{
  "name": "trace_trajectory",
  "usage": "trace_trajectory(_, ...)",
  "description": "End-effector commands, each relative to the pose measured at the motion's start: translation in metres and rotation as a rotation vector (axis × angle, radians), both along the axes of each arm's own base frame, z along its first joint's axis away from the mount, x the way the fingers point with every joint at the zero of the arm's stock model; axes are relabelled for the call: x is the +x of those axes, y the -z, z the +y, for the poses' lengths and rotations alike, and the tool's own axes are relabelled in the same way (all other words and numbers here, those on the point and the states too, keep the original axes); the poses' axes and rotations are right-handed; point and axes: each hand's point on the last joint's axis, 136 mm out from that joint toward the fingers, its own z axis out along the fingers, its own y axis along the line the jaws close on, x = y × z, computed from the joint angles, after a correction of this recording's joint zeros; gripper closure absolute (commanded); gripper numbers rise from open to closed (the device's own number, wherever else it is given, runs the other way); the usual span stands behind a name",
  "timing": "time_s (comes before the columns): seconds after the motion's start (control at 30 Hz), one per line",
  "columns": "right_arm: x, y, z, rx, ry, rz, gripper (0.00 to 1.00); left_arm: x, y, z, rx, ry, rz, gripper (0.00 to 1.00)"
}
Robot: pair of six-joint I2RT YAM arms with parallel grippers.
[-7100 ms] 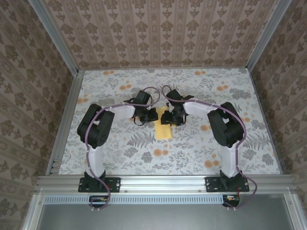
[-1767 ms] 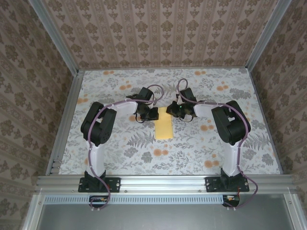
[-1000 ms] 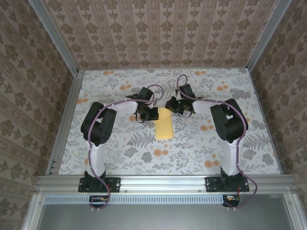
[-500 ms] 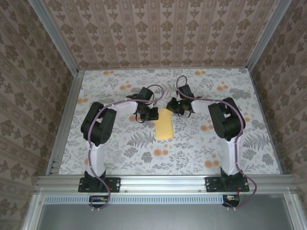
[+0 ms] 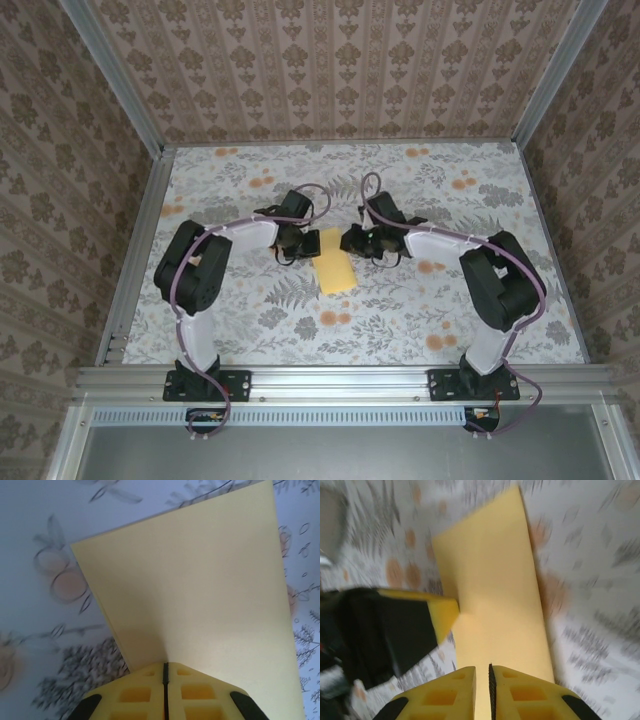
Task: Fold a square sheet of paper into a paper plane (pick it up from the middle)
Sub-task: Fold the square sheet of paper in half at the center of the table.
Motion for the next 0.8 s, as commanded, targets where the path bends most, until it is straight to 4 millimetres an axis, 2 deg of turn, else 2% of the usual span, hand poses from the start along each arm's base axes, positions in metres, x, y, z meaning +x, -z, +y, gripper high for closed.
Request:
trace_trajectory(0.0,-0.026,0.019,0.001,-0.069,-0.046,0.064,0.86,-0.011,0.005,0.017,0.038,-0.077,0.031,0.92)
trace_trajectory(0.2,-0.034,0.04,0.003,-0.082,-0.064,0.108,0.87,-0.006,-0.018,0.004,-0.032,-0.045,0.002,0.91)
trace_trajectory(0.43,-0.037,0.058,0.0,-0.111,-0.075,0.145,0.87,0.015,-0.058,-0.029,-0.187,0.036,-0.083,0.85)
trace_trajectory(0.53,-0.038,0.06,-0.001,-0.101,-0.076,0.147,0.88,0.023,-0.059,-0.04,-0.224,0.047,-0.089,0.84)
trace_trajectory(0.77,-0.034,0.054,0.001,-0.051,-0.064,0.139,0.87,0.043,-0.041,-0.058,-0.26,0.037,-0.061,0.84)
